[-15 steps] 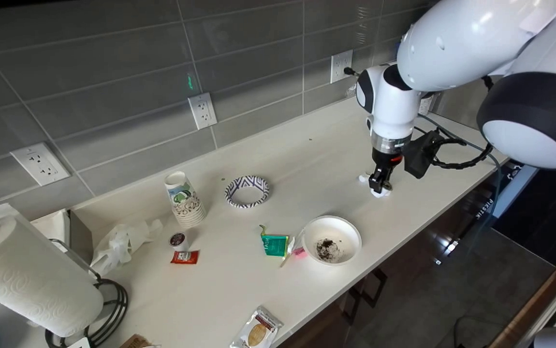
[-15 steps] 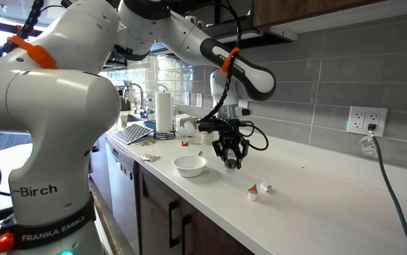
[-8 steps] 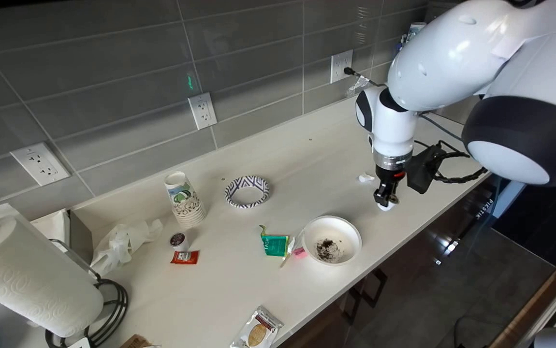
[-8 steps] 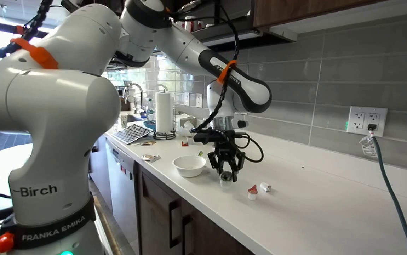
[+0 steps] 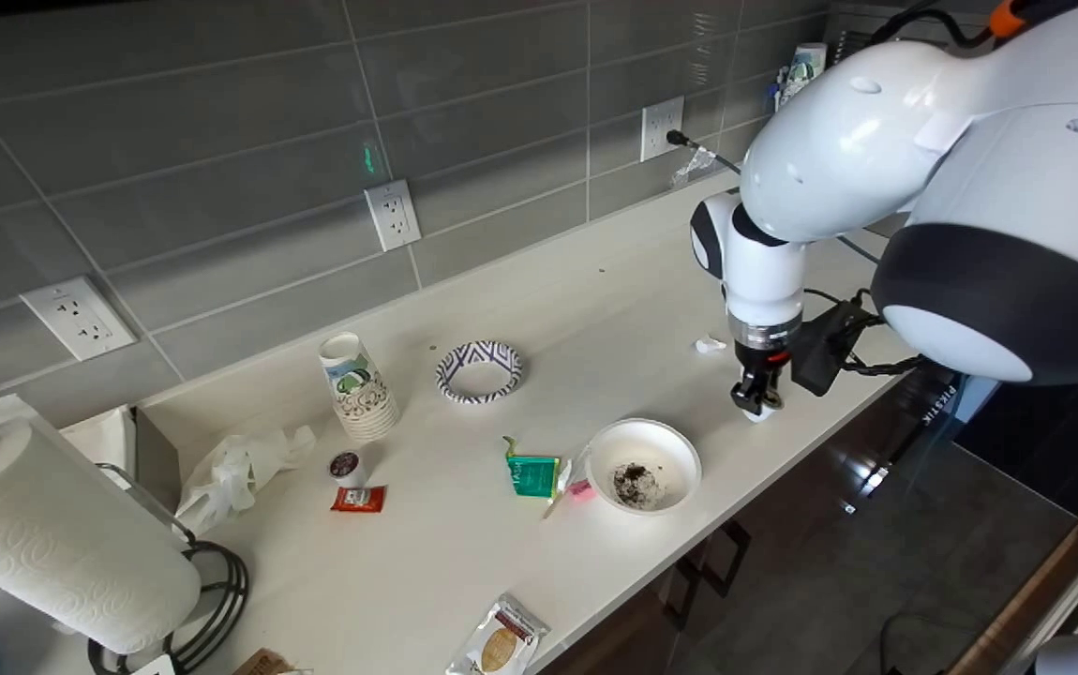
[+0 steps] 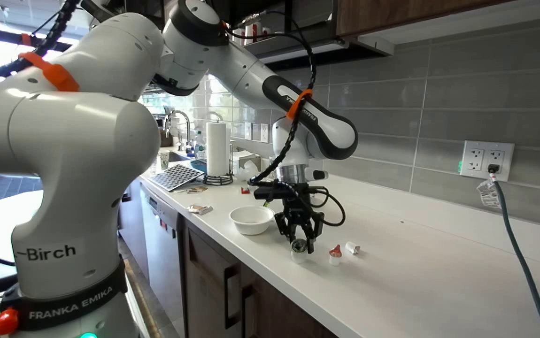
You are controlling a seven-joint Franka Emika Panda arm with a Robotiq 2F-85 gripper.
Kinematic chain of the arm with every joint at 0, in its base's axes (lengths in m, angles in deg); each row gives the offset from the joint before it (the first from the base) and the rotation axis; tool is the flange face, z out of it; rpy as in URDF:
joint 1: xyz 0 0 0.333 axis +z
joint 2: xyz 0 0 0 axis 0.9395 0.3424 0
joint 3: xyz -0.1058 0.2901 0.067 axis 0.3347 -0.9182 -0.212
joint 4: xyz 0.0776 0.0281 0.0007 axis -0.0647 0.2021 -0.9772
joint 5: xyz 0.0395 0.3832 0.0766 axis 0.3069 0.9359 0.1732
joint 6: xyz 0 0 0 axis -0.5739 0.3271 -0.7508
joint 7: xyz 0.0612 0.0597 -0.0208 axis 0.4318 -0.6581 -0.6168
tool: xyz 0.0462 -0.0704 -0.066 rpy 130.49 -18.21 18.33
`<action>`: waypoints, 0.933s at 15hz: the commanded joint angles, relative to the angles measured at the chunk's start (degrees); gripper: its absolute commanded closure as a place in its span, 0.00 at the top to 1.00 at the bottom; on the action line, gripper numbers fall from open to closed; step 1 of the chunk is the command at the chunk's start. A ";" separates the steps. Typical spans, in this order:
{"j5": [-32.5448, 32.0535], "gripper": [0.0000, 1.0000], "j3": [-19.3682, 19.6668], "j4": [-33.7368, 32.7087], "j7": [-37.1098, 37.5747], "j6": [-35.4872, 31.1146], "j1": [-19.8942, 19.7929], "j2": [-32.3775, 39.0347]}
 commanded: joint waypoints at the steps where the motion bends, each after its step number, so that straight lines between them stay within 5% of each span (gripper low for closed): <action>1: 0.19 0.82 -0.22 0.80 4.19 3.86 0.67 0.25; 4: 0.85 1.00 0.70 0.71 6.97 5.60 1.56 -0.97; 10: 0.00 1.00 4.54 0.56 11.22 4.05 5.27 -8.22; 14: -0.15 1.00 13.57 1.54 13.21 1.08 12.74 -9.80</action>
